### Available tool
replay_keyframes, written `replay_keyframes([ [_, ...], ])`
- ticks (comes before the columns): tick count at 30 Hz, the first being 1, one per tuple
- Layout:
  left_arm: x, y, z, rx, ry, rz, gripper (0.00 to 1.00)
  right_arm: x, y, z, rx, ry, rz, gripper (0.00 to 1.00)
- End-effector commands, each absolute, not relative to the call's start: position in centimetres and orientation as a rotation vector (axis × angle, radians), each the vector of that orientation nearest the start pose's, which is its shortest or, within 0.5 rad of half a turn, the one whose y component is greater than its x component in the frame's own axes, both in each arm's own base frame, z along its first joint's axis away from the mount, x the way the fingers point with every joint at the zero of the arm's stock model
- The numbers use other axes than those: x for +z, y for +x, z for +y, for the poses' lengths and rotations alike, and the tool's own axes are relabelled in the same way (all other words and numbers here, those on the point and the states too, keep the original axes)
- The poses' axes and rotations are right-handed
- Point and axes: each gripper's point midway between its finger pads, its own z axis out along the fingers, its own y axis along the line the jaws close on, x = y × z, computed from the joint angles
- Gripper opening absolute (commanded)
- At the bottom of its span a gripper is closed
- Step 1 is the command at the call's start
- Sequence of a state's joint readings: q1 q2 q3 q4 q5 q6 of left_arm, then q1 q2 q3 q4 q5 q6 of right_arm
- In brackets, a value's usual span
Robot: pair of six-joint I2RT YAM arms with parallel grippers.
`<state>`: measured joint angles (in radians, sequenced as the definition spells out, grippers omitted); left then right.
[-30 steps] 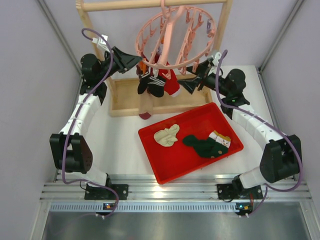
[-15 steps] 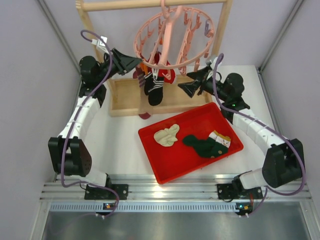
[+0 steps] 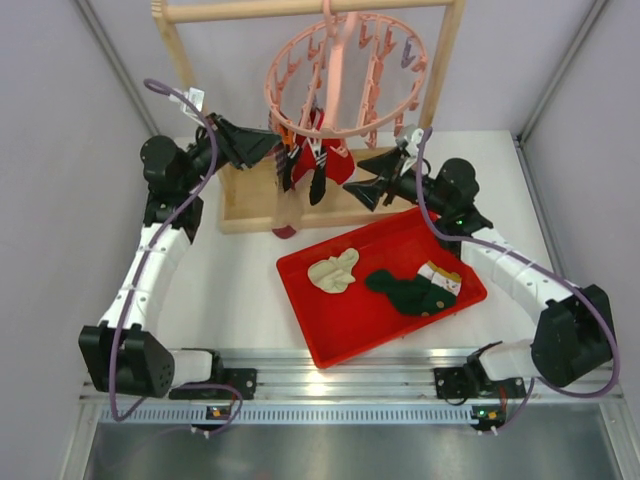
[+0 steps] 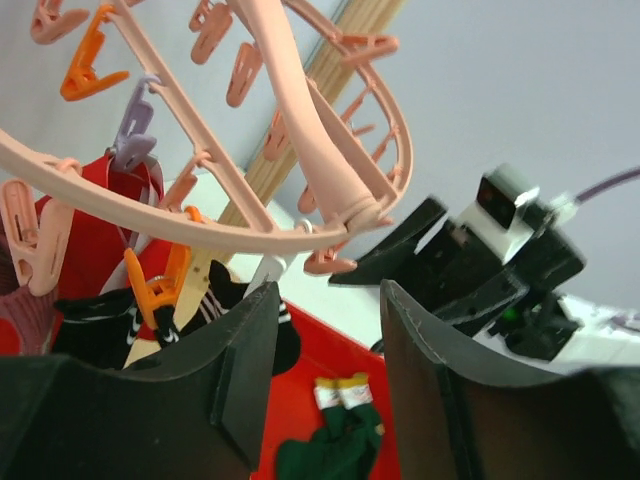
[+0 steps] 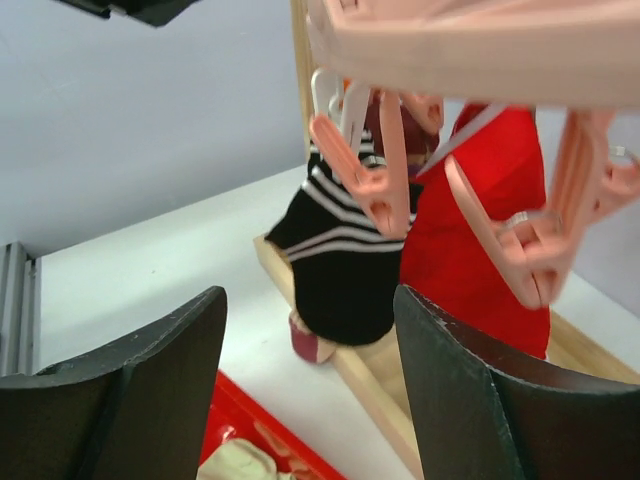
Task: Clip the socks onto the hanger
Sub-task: Clamp the sock onto the hanger, then open the clamp at the hanger.
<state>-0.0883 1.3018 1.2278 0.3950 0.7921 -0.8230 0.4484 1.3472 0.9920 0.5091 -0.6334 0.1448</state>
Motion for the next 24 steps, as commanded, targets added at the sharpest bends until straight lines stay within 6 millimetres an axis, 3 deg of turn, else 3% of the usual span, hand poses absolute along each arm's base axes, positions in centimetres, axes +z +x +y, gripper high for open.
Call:
replay_keyframes([
  [1,45.1,33.6,-18.8,-1.08,0.404,1.343,0.51,38.3,34.3,29.0,0.853,-0.756,1.149,0.68],
  [7,43.3,33.2,-22.1,-0.924,0.542,1.34,0.54,38.6,36.2,29.1,0.748,-0.744,1.134,0.68],
  [11,43.1,33.2,-24.7,-0.922,0.591,1.329,0.54,38.6,37.2,29.5,0.696,-0.772,1.118,0.68],
  [17,43.2,34.0,-26.9,-0.891,0.606,1.317,0.56,38.7,37.4,30.0,0.653,-0.803,1.086,0.67],
  [20,43.0,34.4,-27.5,-0.884,0.605,1.32,0.56,38.9,37.5,30.1,0.653,-0.802,1.075,0.62],
  [24,42.9,34.8,-27.8,-0.884,0.595,1.328,0.56,39.3,37.2,30.3,0.652,-0.797,1.054,0.47],
])
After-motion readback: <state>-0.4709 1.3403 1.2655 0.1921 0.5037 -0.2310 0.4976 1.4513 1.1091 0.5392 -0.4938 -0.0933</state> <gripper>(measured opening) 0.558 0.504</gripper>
